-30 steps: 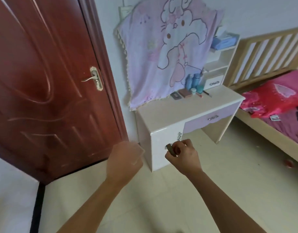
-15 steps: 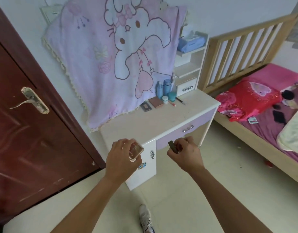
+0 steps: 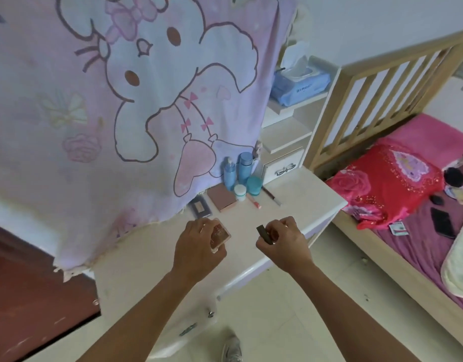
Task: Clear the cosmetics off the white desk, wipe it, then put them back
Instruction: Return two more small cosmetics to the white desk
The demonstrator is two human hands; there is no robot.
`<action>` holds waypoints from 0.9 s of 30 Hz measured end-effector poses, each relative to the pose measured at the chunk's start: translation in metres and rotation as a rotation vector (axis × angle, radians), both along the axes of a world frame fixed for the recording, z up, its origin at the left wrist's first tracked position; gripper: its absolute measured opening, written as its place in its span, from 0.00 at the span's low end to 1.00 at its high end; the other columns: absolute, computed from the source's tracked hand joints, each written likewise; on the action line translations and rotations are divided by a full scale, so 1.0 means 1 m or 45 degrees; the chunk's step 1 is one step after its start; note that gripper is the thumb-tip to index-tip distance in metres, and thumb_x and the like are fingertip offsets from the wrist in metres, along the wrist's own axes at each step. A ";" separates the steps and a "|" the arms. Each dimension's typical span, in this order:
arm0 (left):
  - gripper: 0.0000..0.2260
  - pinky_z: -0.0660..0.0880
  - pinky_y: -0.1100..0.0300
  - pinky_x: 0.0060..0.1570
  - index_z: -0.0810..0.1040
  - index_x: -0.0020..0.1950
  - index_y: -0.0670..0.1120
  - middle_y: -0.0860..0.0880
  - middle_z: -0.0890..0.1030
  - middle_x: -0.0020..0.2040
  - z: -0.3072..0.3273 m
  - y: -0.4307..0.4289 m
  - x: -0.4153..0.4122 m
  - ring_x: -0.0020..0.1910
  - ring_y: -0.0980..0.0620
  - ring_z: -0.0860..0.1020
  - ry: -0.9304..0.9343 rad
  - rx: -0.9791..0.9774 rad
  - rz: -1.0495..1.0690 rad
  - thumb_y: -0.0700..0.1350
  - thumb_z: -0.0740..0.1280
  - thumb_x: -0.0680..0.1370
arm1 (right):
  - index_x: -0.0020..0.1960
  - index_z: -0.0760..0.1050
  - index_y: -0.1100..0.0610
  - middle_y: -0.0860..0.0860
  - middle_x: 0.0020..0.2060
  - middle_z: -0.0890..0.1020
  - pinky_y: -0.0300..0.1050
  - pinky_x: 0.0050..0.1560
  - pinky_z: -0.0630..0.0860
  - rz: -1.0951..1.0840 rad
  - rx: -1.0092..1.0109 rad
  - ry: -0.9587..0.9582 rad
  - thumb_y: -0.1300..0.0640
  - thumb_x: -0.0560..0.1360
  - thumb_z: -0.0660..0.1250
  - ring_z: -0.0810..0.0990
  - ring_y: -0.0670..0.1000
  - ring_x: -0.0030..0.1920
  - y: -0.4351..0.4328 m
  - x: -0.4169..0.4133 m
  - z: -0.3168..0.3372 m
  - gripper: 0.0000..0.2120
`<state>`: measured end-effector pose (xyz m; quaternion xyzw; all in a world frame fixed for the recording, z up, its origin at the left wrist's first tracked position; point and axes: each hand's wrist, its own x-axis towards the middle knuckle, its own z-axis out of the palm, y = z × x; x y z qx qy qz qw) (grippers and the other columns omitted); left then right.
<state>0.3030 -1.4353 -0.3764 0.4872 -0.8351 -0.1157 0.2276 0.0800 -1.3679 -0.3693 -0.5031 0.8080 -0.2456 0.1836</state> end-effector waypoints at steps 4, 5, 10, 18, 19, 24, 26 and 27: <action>0.24 0.77 0.57 0.50 0.76 0.61 0.49 0.50 0.78 0.56 -0.025 -0.048 -0.035 0.54 0.48 0.75 -0.094 0.108 -0.065 0.54 0.73 0.67 | 0.46 0.77 0.49 0.45 0.48 0.71 0.40 0.41 0.75 0.013 0.050 0.005 0.46 0.68 0.71 0.79 0.51 0.36 -0.045 -0.031 -0.017 0.10; 0.24 0.77 0.56 0.50 0.75 0.61 0.49 0.50 0.78 0.57 -0.033 -0.057 -0.042 0.55 0.48 0.75 -0.105 0.141 -0.069 0.54 0.72 0.68 | 0.46 0.77 0.49 0.45 0.48 0.71 0.40 0.41 0.74 0.034 0.065 0.008 0.46 0.68 0.71 0.79 0.51 0.35 -0.055 -0.038 -0.024 0.10; 0.23 0.76 0.54 0.53 0.75 0.62 0.49 0.50 0.78 0.57 -0.080 -0.087 -0.071 0.57 0.47 0.74 -0.186 0.329 0.018 0.52 0.71 0.67 | 0.46 0.77 0.51 0.47 0.47 0.70 0.43 0.41 0.75 0.195 0.199 -0.004 0.48 0.68 0.71 0.77 0.54 0.34 -0.111 -0.064 -0.072 0.10; 0.24 0.73 0.55 0.56 0.74 0.63 0.48 0.49 0.76 0.61 -0.126 -0.115 -0.098 0.61 0.47 0.70 -0.209 0.695 0.333 0.43 0.73 0.68 | 0.56 0.75 0.56 0.55 0.56 0.68 0.48 0.39 0.76 0.745 0.416 0.076 0.49 0.74 0.67 0.79 0.61 0.39 -0.200 -0.083 -0.137 0.14; 0.24 0.73 0.55 0.56 0.74 0.63 0.47 0.49 0.75 0.62 -0.130 -0.117 -0.100 0.62 0.46 0.70 -0.218 0.726 0.347 0.42 0.73 0.68 | 0.57 0.74 0.57 0.56 0.56 0.68 0.48 0.40 0.77 0.811 0.431 0.094 0.50 0.75 0.66 0.79 0.60 0.41 -0.207 -0.085 -0.144 0.14; 0.25 0.75 0.51 0.56 0.74 0.65 0.43 0.46 0.76 0.64 -0.150 -0.129 -0.110 0.63 0.43 0.70 -0.241 0.790 0.375 0.39 0.73 0.68 | 0.58 0.74 0.57 0.57 0.56 0.68 0.48 0.42 0.79 0.961 0.446 0.116 0.49 0.77 0.66 0.76 0.59 0.48 -0.231 -0.085 -0.166 0.15; 0.25 0.75 0.51 0.57 0.75 0.64 0.42 0.45 0.76 0.63 -0.156 -0.133 -0.113 0.62 0.42 0.71 -0.220 0.793 0.388 0.37 0.73 0.68 | 0.59 0.74 0.57 0.56 0.57 0.68 0.48 0.44 0.78 0.999 0.465 0.132 0.48 0.77 0.65 0.76 0.59 0.50 -0.236 -0.084 -0.170 0.15; 0.24 0.75 0.50 0.57 0.75 0.64 0.41 0.45 0.76 0.63 -0.158 -0.135 -0.114 0.62 0.41 0.72 -0.199 0.790 0.404 0.36 0.72 0.68 | 0.60 0.74 0.56 0.56 0.57 0.67 0.47 0.44 0.78 1.010 0.481 0.136 0.48 0.77 0.65 0.75 0.59 0.51 -0.237 -0.085 -0.172 0.15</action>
